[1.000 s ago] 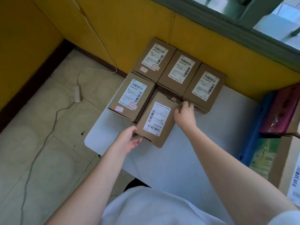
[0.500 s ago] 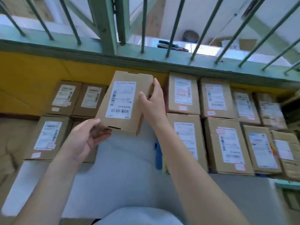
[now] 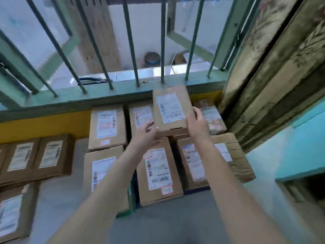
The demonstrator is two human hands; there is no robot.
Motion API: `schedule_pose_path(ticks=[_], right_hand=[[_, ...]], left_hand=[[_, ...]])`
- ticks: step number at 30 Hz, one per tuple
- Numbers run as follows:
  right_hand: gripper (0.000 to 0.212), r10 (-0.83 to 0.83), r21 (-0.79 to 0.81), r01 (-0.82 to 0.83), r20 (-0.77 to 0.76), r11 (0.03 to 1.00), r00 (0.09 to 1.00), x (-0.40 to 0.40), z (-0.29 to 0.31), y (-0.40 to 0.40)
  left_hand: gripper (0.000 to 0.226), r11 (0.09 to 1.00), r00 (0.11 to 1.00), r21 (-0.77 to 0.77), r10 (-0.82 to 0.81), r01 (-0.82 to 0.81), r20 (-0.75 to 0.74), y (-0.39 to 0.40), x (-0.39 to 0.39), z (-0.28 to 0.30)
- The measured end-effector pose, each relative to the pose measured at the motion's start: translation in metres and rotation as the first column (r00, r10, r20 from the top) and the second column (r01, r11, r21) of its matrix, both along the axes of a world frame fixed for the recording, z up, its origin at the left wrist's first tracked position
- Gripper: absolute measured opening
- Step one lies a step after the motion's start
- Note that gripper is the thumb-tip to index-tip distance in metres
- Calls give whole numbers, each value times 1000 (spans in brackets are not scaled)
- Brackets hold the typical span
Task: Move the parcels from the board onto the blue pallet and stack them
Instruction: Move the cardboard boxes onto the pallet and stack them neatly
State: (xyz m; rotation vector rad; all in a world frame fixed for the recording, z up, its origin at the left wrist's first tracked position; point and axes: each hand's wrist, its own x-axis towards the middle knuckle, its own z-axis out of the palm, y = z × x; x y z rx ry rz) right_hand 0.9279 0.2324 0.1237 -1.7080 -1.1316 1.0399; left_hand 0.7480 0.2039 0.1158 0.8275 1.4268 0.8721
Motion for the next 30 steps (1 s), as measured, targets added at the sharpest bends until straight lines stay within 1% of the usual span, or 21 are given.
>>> schedule_pose_path(ticks=[1,3,5,7,8,10,12,15,17,20,22,24,25,27,28,30], right_hand=[[41,-16,-26,17,16,1000,1000,12,-6,8],[36,-47,-71,54,94,996,994,29,-19,23],[36,-48,-113,67,163,991,986,38,-32,34],[39,-24,-146,55,207,988,978,43,-43,42],[42,3,-162,37,239,986,971,44,-48,44],[45,71,-184,-18,290,983,954,44,-57,46],[47,125,-199,-62,319,978,939,42,-62,48],[55,202,-242,-119,356,963,912,40,-69,50],[54,208,-243,-118,389,963,898,39,-73,52],[47,181,-225,-75,498,971,848,36,-77,50],[54,149,-224,-31,532,974,834,32,-74,44],[55,95,-157,-8,554,988,827,21,-65,40],[54,73,-109,-15,556,994,828,10,-57,39],[53,73,-8,-81,523,997,849,-24,-36,38],[53,97,37,-132,490,991,867,-47,-26,37],[53,194,87,-249,407,964,893,-102,-5,32]], left_hand=[[36,999,998,-8,-38,37,-52,7,9,-3],[31,997,990,-43,-71,66,-122,18,25,-6],[28,988,970,-107,-134,114,-202,28,38,-5],[33,975,945,-151,-197,161,-263,34,50,-3],[33,974,940,-162,-198,158,-278,36,54,-2],[27,975,937,-170,-189,143,-294,41,62,-2],[22,972,934,-187,-193,141,-300,43,67,-3],[20,970,921,-192,-208,151,-328,45,70,-4],[19,972,912,-174,-212,159,-350,44,71,-1],[16,974,905,-139,-220,181,-364,41,69,4],[19,973,901,-105,-229,205,-369,38,63,7],[43,984,905,-24,-174,179,-388,33,48,13],[51,989,910,22,-126,146,-395,30,37,17],[51,988,911,134,-14,76,-413,17,7,27],[48,982,896,185,46,41,-441,8,-12,32],[43,965,844,257,183,-56,-503,-14,-59,40]])
